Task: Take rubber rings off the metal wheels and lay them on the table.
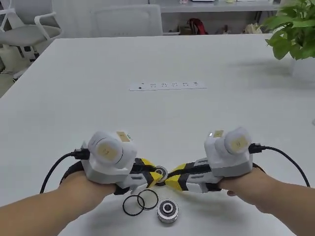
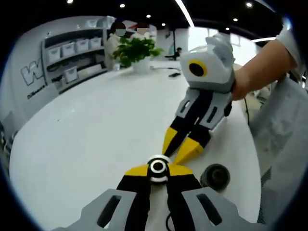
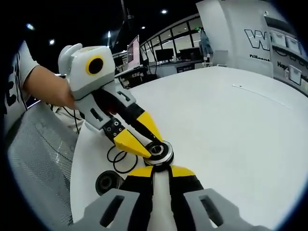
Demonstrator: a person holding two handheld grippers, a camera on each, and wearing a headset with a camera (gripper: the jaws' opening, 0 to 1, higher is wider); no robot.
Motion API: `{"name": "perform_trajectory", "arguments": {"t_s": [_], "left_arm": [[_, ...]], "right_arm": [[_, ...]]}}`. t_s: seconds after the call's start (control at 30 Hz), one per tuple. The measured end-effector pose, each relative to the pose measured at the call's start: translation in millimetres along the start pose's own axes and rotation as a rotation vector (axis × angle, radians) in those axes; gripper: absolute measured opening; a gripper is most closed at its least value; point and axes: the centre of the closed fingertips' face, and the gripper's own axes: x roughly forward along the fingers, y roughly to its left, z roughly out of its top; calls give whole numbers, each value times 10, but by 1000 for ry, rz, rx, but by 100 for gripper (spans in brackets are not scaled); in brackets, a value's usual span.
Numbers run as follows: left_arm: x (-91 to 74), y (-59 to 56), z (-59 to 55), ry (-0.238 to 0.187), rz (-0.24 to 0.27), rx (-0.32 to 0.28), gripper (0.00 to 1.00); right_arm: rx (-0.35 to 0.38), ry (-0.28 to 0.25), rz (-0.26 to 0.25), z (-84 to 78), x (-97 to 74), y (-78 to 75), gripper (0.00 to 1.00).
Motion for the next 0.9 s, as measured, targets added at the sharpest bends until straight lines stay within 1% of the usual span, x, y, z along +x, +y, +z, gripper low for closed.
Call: {"name": "perform_trajectory", "arguments": {"t_s": [0.07,0.17,0.27,0.3,0.43,0.53,0.6,0.73,0.77,0.8,0.9], "left_arm": [[0,1,-1,-1,1,-1,12],[2,5,-3,-2,3,0,12],[3,7,-3,0,4,4,12],[4,7,-2,1,5,6,12],[3,4,-3,1,6,11,12],[1,3,-3,2,5,13,12],[-2,2,-4,2,5,14,12],[-1,-3,-4,2,4,14,12],[-2,-2,-5,2,4,14,12],[-2,-2,-6,2,5,13,12],[-3,-5,-7,1,7,5,11]], "right_arm": [[1,-1,-6,2,-4,-15,4],[22,-2,-22,7,-2,-40,0],[41,-1,-29,11,0,-58,0],[60,-5,-30,14,-8,-57,0],[102,-24,-27,39,-45,-60,0],[126,-27,-25,49,-55,-59,0],[176,-44,-23,74,-81,-71,0],[176,-40,-21,65,-76,-67,0],[192,-44,-19,71,-74,-62,0],[226,-58,-18,86,-77,-67,0],[286,-87,-15,102,-82,-83,0]]}}
